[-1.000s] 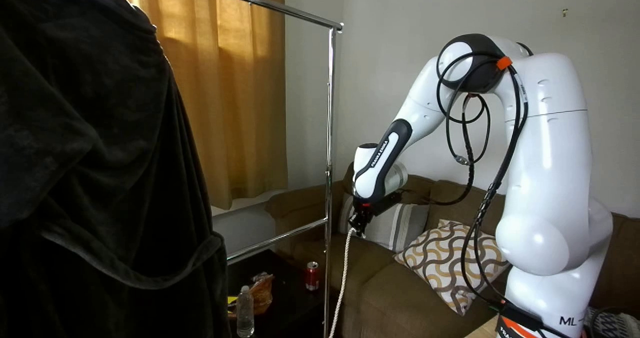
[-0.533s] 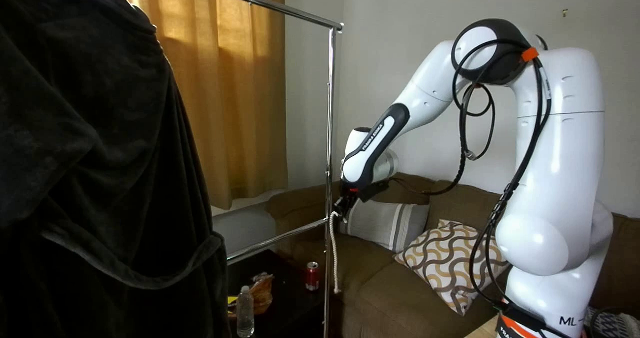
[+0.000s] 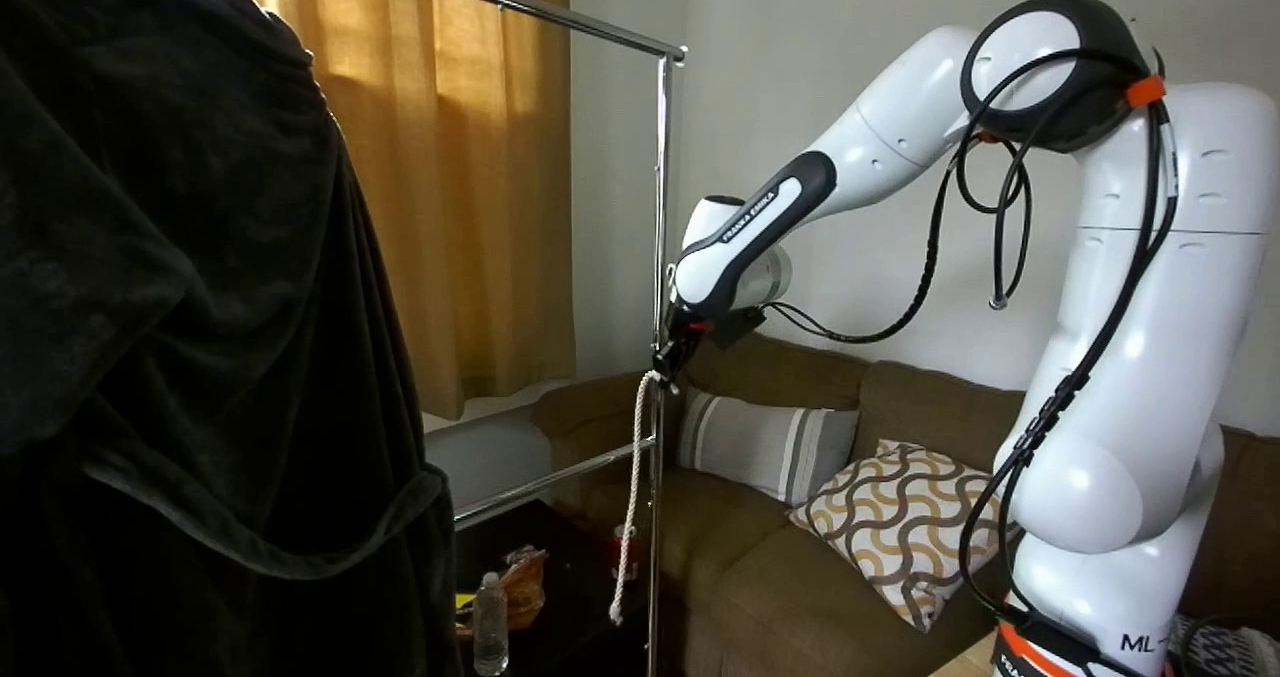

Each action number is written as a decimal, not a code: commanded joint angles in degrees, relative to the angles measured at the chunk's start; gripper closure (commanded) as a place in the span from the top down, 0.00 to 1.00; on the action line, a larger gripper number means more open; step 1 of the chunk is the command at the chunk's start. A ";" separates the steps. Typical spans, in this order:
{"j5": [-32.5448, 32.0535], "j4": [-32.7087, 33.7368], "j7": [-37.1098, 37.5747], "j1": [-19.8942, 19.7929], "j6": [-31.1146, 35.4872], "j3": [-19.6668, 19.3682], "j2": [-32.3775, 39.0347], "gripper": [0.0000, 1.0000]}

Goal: Pick up the white rope and hang it on the bottom rail

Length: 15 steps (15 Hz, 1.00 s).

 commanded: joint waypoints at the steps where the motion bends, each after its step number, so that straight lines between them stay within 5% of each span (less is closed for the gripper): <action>1: 5.36 4.05 -7.16 1.81 0.37 0.29 2.10 0.03; 9: 12.30 15.78 -18.15 1.29 7.02 2.95 15.60 0.03; 15: 17.92 22.97 -25.42 -1.05 12.93 8.51 26.20 0.03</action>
